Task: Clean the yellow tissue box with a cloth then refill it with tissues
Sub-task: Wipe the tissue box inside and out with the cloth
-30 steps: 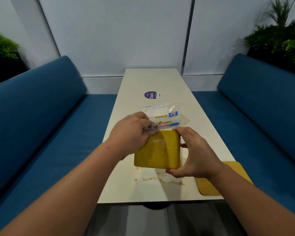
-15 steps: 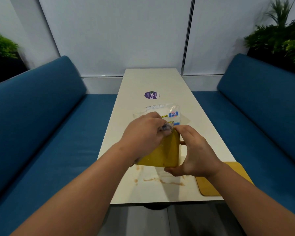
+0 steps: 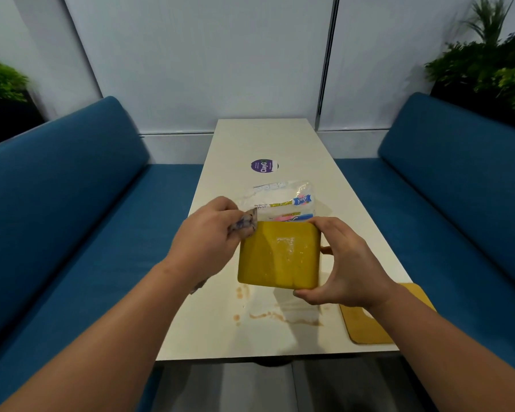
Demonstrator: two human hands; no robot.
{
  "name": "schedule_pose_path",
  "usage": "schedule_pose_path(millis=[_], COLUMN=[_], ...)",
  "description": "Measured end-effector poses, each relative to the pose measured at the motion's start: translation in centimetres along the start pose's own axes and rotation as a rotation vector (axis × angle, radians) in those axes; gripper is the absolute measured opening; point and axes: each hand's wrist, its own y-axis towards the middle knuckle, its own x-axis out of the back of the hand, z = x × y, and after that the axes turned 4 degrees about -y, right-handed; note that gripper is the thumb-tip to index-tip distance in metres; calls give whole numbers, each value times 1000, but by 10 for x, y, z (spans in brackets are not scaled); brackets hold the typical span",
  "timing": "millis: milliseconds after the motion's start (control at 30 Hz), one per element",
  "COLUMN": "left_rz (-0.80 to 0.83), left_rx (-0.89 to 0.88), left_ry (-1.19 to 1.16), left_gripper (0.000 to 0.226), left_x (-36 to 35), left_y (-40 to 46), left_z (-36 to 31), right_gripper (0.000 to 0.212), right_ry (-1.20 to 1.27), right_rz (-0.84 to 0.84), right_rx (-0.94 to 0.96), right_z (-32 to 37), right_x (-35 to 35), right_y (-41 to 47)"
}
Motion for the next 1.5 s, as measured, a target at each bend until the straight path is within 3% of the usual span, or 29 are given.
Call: schedule_pose_path(millis=[67,200,400,567,733,867,1000,1167,1300,1500], left_rz=[-54,-12,-95,-67,-134,-85,-129,-60,-117,-71], left_rx=[-39,-177,-114,-222,-114,-230,-146,-291,-182,-248], left_ry=[-55,-27,-31,-62,-76,-70,-73,-78,-54,-61], left_gripper=[25,22,19,21,19,21,19,20,21,23], left_x=[-3,-16,-16,-25,-18,-24,-20,-27,-21,-26], left_y=[-7,-14,-13,-11,-10,-9,-8,-15,-15,-22], left_z=[-1,-21,-8,-31,-22,-41,-29,-52,-31,-45], right_gripper=[103,106,107,109,109,109,110,108,110,110], right_ry=[-1,-21,-42,-71,-70,-68,-94,-60,-77,-69], right_rz=[-8,-5,5,27,29,23,27,2,-13,-33], right_rx=[-21,-37,-36,-30,-38,-42,-40,-29,-62,-71], right_z=[-1,2,4,9,9,11,11,14,10,10], right_x=[-1,-6,-5,-10,-4,-6,-2,-4,0,-3], right_y=[3,7,7,10,7,8,7,10,9,11])
